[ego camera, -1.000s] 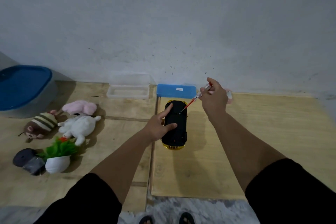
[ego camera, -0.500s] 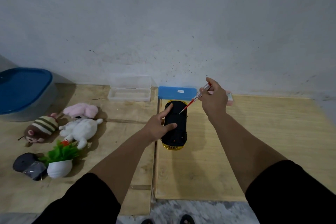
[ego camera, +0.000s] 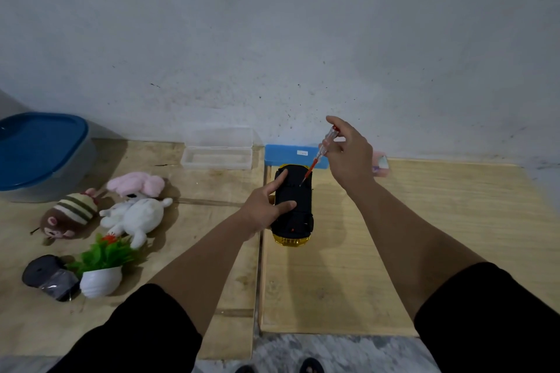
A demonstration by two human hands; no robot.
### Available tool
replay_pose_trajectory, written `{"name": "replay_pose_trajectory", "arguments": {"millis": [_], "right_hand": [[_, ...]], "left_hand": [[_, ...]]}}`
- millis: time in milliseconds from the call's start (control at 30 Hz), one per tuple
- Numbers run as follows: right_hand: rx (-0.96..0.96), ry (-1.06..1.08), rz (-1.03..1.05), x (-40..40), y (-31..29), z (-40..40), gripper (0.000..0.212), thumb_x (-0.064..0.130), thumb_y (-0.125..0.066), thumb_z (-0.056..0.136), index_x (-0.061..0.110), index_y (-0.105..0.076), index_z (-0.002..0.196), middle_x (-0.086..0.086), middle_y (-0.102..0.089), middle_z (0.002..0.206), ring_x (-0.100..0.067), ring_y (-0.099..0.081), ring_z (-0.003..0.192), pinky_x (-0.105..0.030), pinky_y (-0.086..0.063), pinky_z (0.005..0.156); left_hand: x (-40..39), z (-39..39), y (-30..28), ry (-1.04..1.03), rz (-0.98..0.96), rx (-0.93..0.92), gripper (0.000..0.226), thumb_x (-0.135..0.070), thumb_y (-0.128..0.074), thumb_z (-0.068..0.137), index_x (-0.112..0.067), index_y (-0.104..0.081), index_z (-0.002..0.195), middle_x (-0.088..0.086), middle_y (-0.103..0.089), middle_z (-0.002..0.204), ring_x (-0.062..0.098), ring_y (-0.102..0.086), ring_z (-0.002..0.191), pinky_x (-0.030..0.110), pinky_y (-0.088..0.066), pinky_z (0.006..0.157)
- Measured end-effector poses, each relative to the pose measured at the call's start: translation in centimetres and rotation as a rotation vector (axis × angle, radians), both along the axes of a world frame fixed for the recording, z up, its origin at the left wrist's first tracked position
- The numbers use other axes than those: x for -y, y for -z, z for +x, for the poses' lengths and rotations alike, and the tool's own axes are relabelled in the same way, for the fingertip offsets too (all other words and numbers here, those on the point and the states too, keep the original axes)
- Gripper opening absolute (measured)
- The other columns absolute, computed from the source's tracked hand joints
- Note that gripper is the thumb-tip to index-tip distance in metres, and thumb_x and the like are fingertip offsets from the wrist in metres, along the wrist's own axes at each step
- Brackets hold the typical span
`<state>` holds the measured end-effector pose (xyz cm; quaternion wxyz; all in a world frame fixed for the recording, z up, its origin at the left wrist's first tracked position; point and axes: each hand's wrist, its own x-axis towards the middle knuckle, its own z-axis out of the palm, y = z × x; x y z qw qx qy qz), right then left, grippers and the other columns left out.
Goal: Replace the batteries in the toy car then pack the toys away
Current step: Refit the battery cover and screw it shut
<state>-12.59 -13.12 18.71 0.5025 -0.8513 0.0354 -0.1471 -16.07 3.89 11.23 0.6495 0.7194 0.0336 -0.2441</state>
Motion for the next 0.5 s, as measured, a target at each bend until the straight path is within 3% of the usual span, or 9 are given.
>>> {"name": "replay_pose_trajectory", "arguments": {"millis": [167, 267, 367, 500], "right_hand": [[0.008, -0.077, -0.006, -0.6, -0.7, 0.1, 0.040, -0.004, -0.052, 0.089, 0.019, -0.058, 0.121, 0.001, -0.056, 0.105, -0.024, -0.067, 0.088, -0.019, -0.051, 0.078], [-0.003, -0.139, -0.026, -0.8, -1.2, -0.1, 0.029, -0.001, -0.059, 0.085, 0.015, -0.062, 0.109, 0.003, -0.059, 0.101, -0.018, -0.066, 0.081, -0.013, -0.049, 0.074], [-0.010, -0.151, -0.065, -0.9, -1.3, -0.1, 0.019, 0.006, -0.069, 0.080, 0.014, -0.063, 0.096, 0.002, -0.066, 0.092, -0.009, -0.062, 0.076, -0.009, -0.045, 0.069], [0.014, -0.228, -0.096, -1.2, -1.4, -0.2, 0.030, 0.015, -0.070, 0.080, 0.025, -0.065, 0.109, 0.012, -0.060, 0.087, 0.001, -0.053, 0.077, -0.011, -0.041, 0.070]], "left_hand": [[-0.1, 0.0, -0.1, 0.000, 0.003, 0.014, 0.076, -0.017, -0.068, 0.085, -0.042, -0.027, 0.145, 0.005, -0.055, 0.131, 0.024, -0.062, 0.107, 0.035, -0.058, 0.081], [-0.3, 0.0, 0.0, -0.007, 0.007, 0.016, 0.076, -0.017, -0.068, 0.086, -0.040, -0.026, 0.145, 0.007, -0.055, 0.132, 0.023, -0.062, 0.105, 0.031, -0.058, 0.077], [-0.6, 0.0, 0.2, -0.027, 0.015, 0.019, 0.077, -0.019, -0.069, 0.085, -0.041, -0.026, 0.145, 0.007, -0.055, 0.132, 0.026, -0.062, 0.107, 0.037, -0.058, 0.081], [-0.7, 0.1, 0.4, -0.023, 0.016, 0.017, 0.077, -0.019, -0.069, 0.084, -0.043, -0.027, 0.144, 0.006, -0.054, 0.133, 0.027, -0.060, 0.110, 0.045, -0.055, 0.089]]}}
